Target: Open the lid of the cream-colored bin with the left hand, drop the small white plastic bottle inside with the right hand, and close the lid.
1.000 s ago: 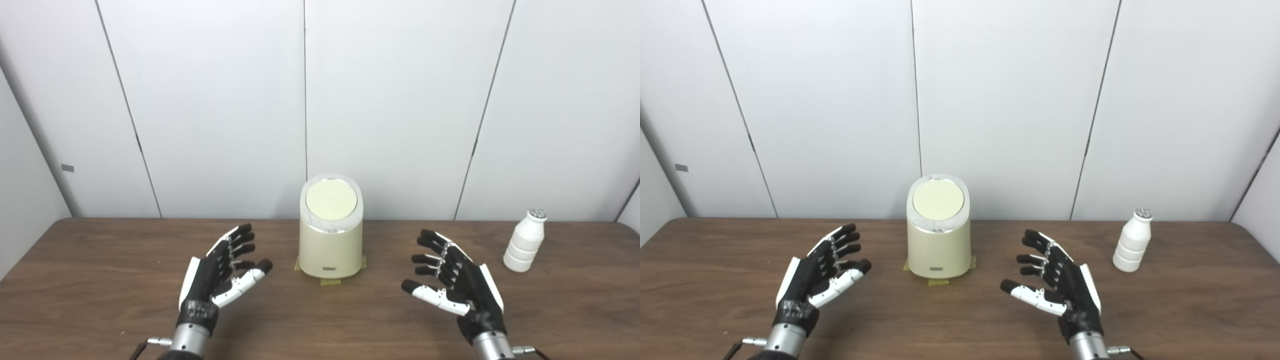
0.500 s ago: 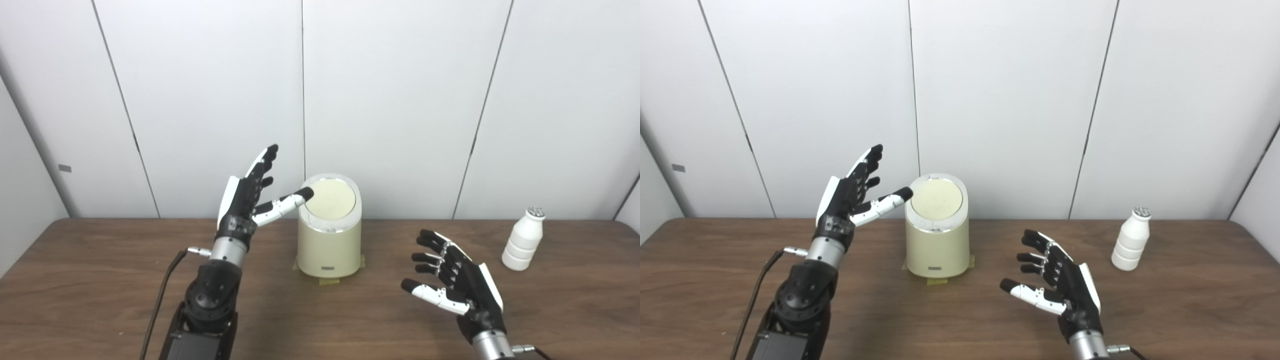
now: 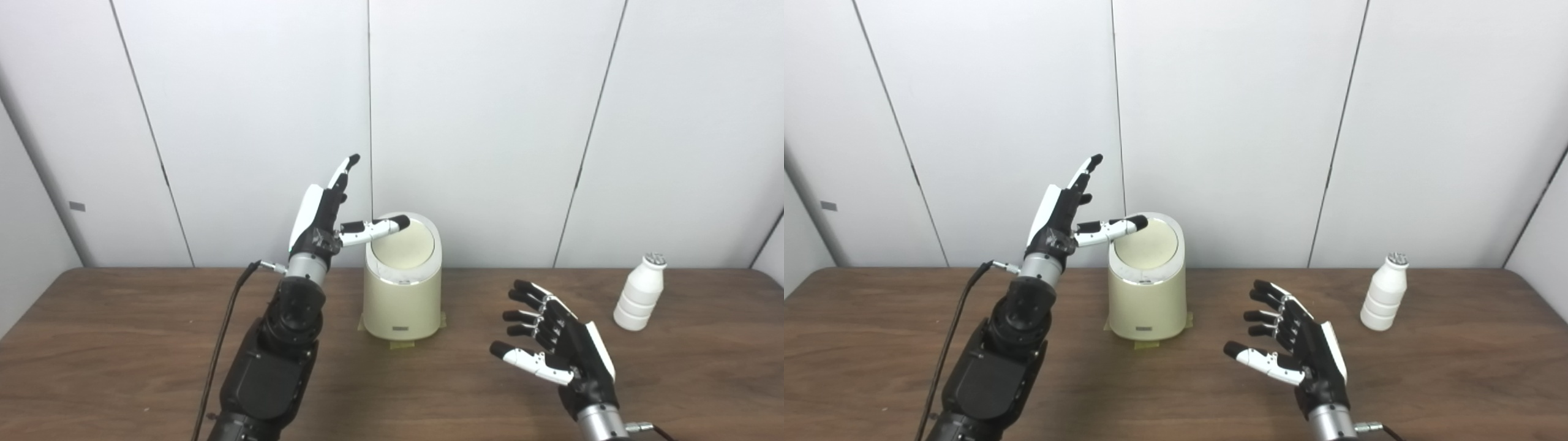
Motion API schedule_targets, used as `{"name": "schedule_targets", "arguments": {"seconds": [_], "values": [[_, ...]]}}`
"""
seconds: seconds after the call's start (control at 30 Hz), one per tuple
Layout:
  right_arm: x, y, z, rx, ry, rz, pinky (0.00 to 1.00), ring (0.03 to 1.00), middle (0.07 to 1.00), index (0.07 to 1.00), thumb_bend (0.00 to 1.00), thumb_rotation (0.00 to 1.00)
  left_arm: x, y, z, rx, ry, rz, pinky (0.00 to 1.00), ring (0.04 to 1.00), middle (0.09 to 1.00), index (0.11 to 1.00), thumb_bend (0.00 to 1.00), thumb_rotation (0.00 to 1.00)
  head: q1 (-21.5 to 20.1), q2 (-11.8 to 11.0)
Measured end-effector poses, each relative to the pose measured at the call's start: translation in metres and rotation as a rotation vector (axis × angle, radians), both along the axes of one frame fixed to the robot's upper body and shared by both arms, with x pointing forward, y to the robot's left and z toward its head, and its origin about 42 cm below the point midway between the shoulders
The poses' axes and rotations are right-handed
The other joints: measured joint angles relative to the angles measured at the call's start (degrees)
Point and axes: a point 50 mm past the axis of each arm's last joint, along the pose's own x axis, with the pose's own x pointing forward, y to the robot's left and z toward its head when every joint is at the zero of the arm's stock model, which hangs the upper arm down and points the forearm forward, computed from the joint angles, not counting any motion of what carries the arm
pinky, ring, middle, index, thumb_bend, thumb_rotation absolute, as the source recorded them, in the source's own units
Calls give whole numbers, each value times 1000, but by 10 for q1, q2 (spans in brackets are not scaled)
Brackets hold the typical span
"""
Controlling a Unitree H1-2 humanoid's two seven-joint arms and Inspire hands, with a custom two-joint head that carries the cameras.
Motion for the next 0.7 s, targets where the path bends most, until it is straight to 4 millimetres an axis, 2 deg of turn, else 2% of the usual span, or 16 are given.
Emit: {"name": "schedule_targets", "arguments": {"seconds": [0.3,0.47,0.6,0.7], "values": [[0,0,0,5,-10,1,596,666,794,773,841,187,1,-8,-8,63,13,3,963,1000,1000,1000,883,156,-2,1],[0,0,1,4,-14,1,621,665,789,770,835,170,0,-12,-12,136,19,24,826,1000,1000,1000,899,173,-3,-2],[0,0,1,2,-14,-1,612,666,789,771,831,162,-1,-16,-13,193,11,28,850,1000,1000,1000,904,169,-1,-4],[0,0,1,2,-16,0,623,670,792,775,834,176,0,-17,-16,209,15,33,803,1000,1000,1000,910,186,-1,-3]]}}
